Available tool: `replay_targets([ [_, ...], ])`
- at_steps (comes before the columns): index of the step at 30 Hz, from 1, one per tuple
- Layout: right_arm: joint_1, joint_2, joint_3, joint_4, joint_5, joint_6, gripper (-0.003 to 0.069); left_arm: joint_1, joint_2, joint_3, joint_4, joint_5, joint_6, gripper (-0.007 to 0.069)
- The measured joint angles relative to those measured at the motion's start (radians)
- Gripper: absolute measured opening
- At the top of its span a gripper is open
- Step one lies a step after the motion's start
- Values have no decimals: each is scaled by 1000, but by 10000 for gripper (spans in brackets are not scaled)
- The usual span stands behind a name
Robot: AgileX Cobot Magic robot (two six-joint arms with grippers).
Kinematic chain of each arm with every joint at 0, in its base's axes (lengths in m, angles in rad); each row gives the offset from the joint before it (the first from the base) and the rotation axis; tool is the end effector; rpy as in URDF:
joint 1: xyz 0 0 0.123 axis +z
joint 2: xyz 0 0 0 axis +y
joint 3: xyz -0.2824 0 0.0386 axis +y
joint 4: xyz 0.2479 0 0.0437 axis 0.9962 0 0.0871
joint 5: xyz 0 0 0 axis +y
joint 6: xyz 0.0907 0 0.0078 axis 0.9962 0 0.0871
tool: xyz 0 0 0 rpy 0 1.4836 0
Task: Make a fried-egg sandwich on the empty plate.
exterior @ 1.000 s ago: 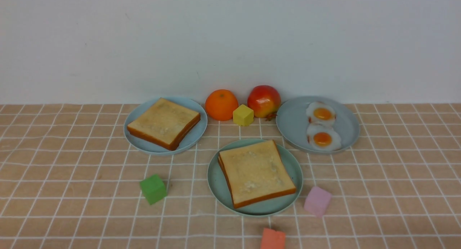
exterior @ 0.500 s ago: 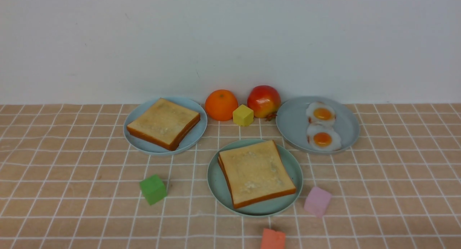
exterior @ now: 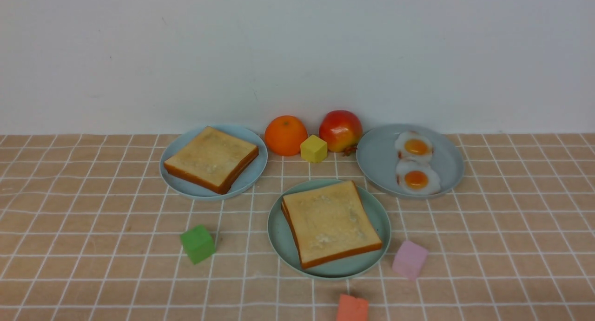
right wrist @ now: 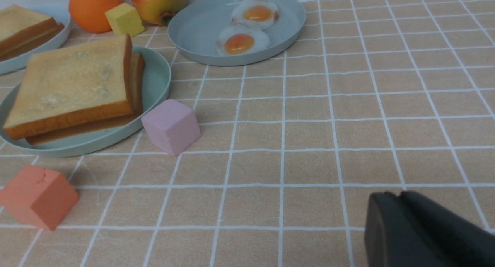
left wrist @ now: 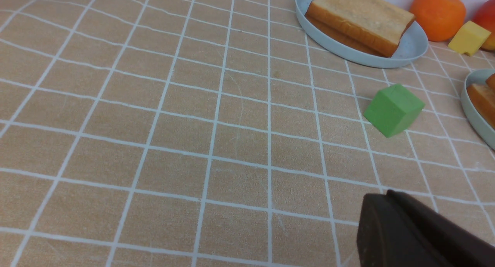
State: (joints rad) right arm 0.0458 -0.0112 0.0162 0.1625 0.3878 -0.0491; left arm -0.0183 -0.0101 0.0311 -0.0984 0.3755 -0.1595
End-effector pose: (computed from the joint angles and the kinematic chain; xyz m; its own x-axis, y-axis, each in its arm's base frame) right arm 0.0517 0.0080 0.1738 -0.3052 0.0873 -0.9483 -0.0735 0.9907 0.1148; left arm 0.0526 -0.0043 0.1696 -0.3064 -0.2427 -0.9205 -0.0243 0.9686 -0.2474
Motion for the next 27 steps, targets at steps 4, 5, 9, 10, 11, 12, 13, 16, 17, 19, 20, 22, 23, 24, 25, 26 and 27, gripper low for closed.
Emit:
replay_targets([
  [4,0,0,0,0,0,0,60,0,0,0,0,0,0,-13],
  [5,0,0,0,0,0,0,62,0,0,0,0,0,0,-13],
  [9,0,0,0,0,0,0,67,0,0,0,0,0,0,-11],
  [10,0,0,0,0,0,0,71,0,0,0,0,0,0,-10],
  [11,0,0,0,0,0,0,72,0,0,0,0,0,0,-10],
  [12,0,0,0,0,0,0,74,0,0,0,0,0,0,-10],
  [13,0,0,0,0,0,0,75,0,0,0,0,0,0,-10],
  [16,0,0,0,0,0,0,79,0,0,0,0,0,0,-9],
  [17,0,0,0,0,0,0,80,0,0,0,0,0,0,-9],
  [19,0,0,0,0,0,0,83,0,0,0,0,0,0,-8],
  [20,0,0,0,0,0,0,85,0,0,0,0,0,0,-8],
  [22,0,0,0,0,0,0,88,0,0,0,0,0,0,-8],
  [23,0,0,0,0,0,0,90,0,0,0,0,0,0,-6],
  [24,0,0,0,0,0,0,92,0,0,0,0,0,0,-6],
  [25,0,0,0,0,0,0,92,0,0,0,0,0,0,-6],
  [26,0,0,0,0,0,0,93,0,0,0,0,0,0,-6],
  [27,0,0,0,0,0,0,95,0,0,0,0,0,0,-6],
])
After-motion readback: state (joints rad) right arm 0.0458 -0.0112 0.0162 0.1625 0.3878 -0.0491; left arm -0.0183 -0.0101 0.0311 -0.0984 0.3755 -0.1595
